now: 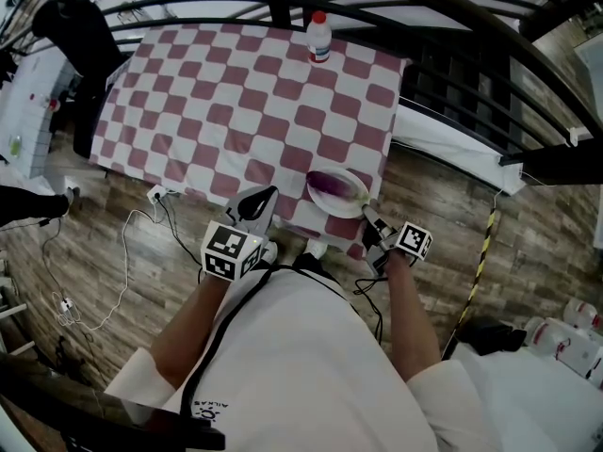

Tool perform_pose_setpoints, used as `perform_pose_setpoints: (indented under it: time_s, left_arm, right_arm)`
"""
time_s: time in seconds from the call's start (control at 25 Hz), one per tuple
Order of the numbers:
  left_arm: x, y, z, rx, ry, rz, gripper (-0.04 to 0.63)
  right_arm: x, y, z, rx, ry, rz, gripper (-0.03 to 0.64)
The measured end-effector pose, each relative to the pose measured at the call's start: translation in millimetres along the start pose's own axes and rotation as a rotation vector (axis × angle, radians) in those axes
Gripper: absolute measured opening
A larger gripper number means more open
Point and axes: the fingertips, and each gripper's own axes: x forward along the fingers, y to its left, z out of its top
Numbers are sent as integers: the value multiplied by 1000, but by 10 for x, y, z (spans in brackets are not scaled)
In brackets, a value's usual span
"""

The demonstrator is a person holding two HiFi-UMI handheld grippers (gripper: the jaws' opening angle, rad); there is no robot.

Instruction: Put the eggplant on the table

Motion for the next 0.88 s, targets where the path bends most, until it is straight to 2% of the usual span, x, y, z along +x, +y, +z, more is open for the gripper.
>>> perform_pose_setpoints:
  time_s: [0.44,0.88]
  left_arm:
    - [-32,48,-16,4,-4,-30,0]
    - [-110,90,-25,11,-9,-58,0]
  right_arm:
    - [18,-124,2,-74,-19,-172,29]
    - [34,-225,5,-80,-52,-313,38]
